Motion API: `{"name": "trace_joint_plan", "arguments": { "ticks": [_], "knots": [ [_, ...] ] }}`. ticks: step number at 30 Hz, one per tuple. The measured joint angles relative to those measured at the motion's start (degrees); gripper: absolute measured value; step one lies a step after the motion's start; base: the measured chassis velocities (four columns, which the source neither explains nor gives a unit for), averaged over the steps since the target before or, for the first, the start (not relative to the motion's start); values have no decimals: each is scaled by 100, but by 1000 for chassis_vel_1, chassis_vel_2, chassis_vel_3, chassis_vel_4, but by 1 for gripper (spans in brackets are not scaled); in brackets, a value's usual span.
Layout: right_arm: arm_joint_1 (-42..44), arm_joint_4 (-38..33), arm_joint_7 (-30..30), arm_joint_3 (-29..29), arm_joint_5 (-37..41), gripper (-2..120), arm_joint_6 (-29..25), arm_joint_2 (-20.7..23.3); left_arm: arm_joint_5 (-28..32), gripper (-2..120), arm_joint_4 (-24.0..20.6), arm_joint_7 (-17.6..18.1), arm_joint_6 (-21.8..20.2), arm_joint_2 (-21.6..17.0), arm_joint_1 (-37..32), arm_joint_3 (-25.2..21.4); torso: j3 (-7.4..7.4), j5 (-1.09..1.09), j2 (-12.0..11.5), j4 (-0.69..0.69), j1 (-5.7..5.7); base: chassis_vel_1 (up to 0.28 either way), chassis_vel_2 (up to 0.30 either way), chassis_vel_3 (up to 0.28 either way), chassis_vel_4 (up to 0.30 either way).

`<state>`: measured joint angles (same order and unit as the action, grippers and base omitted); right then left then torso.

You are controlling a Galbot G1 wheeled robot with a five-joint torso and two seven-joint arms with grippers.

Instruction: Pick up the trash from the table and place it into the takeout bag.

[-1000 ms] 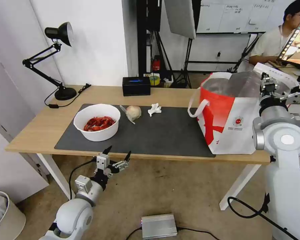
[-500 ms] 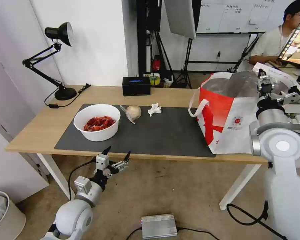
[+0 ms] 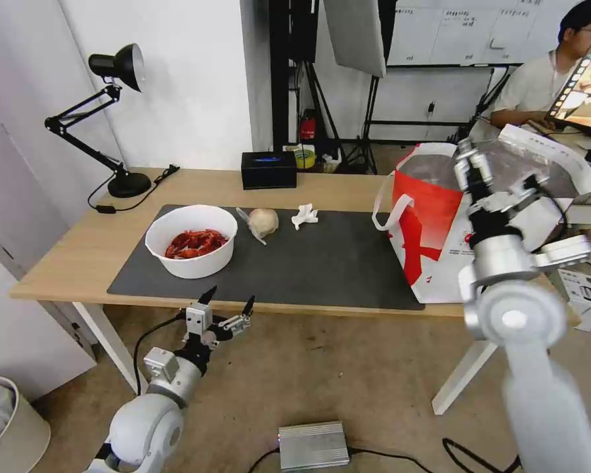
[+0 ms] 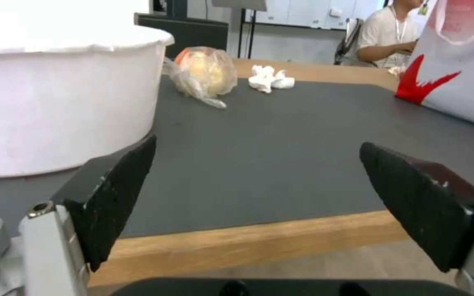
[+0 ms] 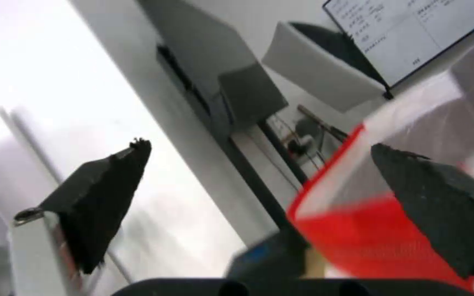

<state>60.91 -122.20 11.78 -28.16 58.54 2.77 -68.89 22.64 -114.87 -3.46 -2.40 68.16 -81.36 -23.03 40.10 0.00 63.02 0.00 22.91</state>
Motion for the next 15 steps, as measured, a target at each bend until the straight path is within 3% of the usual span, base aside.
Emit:
{"name": "trace_joint_plan", "arguments": {
  "ticks": [9, 15],
  "knots": [
    [727, -18, -345, 437, -1444, 100, -159, -76, -5, 100, 40, 70, 103, 55, -30, -109, 0, 0, 0, 0, 0, 0, 0, 0, 0],
    [1108, 32, -426, 514, -1992, 100, -346, -186, -17, 100, 60, 67, 116, 35, -45, -182, 0, 0, 0, 0, 0, 0, 0, 0, 0]
  ]
}}
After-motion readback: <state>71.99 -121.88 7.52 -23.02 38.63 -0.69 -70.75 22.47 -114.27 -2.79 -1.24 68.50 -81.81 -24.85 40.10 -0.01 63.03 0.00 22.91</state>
